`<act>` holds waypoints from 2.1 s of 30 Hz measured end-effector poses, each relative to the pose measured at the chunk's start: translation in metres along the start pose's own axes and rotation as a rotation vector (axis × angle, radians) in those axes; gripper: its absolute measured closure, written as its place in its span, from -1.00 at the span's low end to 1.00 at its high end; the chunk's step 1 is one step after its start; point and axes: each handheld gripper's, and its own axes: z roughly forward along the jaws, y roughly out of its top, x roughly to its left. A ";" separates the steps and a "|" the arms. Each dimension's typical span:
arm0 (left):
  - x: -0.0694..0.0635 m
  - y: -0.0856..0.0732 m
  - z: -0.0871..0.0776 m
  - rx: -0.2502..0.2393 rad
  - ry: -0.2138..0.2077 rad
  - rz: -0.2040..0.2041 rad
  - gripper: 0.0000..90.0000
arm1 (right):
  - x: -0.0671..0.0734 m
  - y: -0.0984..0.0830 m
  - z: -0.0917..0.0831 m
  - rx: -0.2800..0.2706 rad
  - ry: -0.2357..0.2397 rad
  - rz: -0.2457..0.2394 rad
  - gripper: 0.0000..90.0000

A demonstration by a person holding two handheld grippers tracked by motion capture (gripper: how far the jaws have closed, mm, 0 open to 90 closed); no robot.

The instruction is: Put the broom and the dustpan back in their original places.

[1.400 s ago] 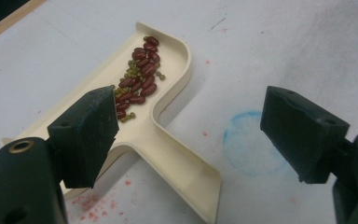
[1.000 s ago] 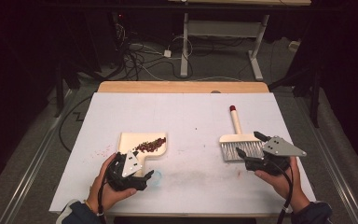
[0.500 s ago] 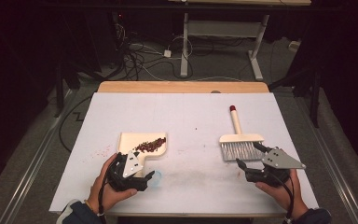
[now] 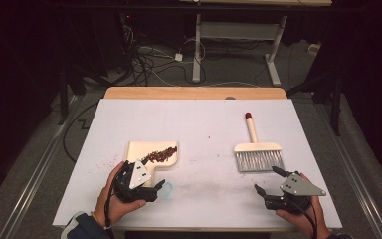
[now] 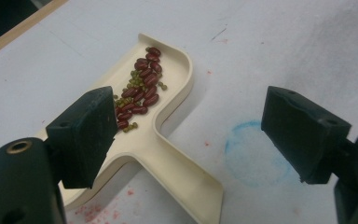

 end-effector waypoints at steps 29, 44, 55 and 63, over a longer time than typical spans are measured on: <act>-0.010 0.008 0.008 0.012 -0.010 0.061 -0.61 | 0.005 -0.003 -0.007 -0.007 0.001 0.016 -0.56; -0.010 0.008 0.009 0.017 -0.012 0.063 -0.61 | 0.004 -0.001 -0.009 -0.021 -0.012 0.012 -0.56; -0.009 0.007 0.008 0.020 -0.007 0.060 -0.61 | 0.004 0.001 -0.008 -0.025 -0.015 0.006 -0.56; -0.009 0.008 0.009 0.020 -0.007 0.056 -0.61 | 0.003 0.001 -0.008 -0.023 -0.020 0.001 -0.56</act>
